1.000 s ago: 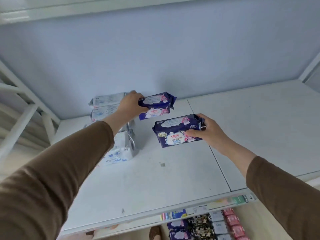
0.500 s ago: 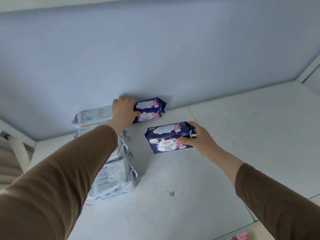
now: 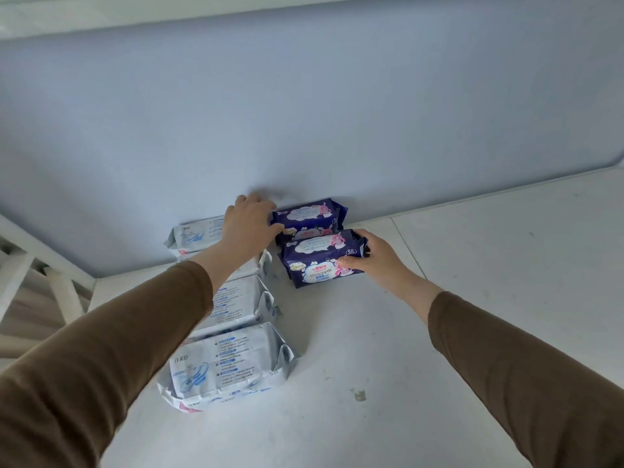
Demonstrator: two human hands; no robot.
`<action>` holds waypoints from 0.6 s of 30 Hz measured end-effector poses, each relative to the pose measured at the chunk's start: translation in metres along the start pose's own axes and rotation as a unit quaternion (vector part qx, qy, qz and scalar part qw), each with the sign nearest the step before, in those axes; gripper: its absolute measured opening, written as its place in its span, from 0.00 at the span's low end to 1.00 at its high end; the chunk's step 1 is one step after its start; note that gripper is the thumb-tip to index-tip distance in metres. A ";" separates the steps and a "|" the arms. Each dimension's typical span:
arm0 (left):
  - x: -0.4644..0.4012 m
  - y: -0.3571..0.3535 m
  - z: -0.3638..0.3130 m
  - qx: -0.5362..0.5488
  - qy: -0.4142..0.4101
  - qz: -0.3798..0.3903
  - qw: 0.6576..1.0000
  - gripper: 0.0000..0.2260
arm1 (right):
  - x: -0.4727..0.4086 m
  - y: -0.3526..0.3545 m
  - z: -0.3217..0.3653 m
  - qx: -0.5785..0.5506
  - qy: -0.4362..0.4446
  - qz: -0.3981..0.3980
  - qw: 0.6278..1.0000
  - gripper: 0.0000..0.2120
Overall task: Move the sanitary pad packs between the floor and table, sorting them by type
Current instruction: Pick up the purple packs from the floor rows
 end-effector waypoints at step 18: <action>0.075 0.006 0.008 0.072 -0.012 -0.043 0.996 0.15 | -0.027 -0.009 -0.008 0.051 -0.011 -0.054 0.997 0.31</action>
Point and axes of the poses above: each hand's wrist, its own x-axis away from the middle knuckle, its own y-axis out of the back of the hand, z = x × y, the point moved 4 cm from there along -x, towards the middle knuckle, and after that the axes turned 9 degrees about z, right-handed, at the moved point
